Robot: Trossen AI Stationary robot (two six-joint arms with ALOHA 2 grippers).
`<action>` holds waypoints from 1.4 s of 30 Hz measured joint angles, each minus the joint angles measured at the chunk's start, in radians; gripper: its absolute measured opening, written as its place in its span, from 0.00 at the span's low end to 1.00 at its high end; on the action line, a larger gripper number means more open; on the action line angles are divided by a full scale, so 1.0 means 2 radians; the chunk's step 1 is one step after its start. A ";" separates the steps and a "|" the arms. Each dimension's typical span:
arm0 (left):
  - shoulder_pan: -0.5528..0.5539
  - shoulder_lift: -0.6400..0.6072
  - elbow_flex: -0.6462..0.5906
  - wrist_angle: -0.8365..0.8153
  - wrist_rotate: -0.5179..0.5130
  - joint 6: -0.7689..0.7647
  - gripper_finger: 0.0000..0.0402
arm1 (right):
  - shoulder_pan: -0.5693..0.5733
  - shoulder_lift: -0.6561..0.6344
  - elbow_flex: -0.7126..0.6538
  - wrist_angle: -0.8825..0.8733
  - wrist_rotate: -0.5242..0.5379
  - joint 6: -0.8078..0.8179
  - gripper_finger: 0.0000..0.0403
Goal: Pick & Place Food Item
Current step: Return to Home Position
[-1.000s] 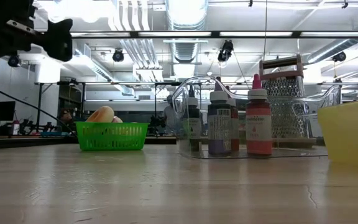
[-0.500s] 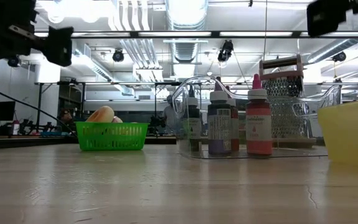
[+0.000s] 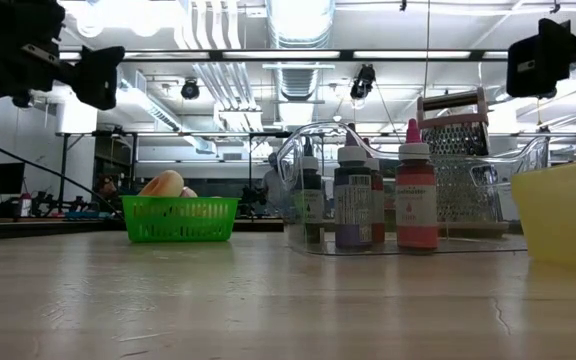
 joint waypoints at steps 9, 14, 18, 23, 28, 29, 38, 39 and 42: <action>0.004 0.000 0.000 -0.017 -0.022 0.011 0.80 | -0.001 -0.064 -0.008 -0.071 0.125 -0.027 0.64; 0.009 0.000 0.000 -0.030 -0.035 0.010 0.80 | -0.001 -0.092 -0.008 -0.089 0.171 -0.049 0.64; 0.012 0.000 0.000 -0.025 -0.035 0.018 0.80 | -0.001 -0.117 -0.008 -0.082 0.168 -0.070 0.65; 0.013 0.000 0.000 -0.027 -0.034 0.024 0.80 | -0.002 -0.124 -0.008 -0.094 0.154 -0.092 0.65; 0.013 0.000 0.000 -0.027 -0.034 0.050 0.80 | -0.012 -0.124 -0.008 -0.105 0.116 -0.103 0.63; 0.013 0.000 0.000 -0.028 -0.034 0.060 0.80 | -0.012 -0.124 -0.008 -0.105 0.119 -0.103 0.63; 0.013 0.000 0.000 -0.030 -0.047 0.042 0.80 | -0.012 -0.122 -0.008 -0.129 0.120 -0.093 0.63; 0.013 0.000 0.000 -0.030 -0.047 0.043 0.80 | -0.012 -0.120 -0.008 -0.128 0.120 -0.092 0.64; 0.013 0.000 0.000 -0.031 -0.047 0.043 0.80 | -0.012 -0.116 -0.008 -0.129 0.119 -0.093 0.64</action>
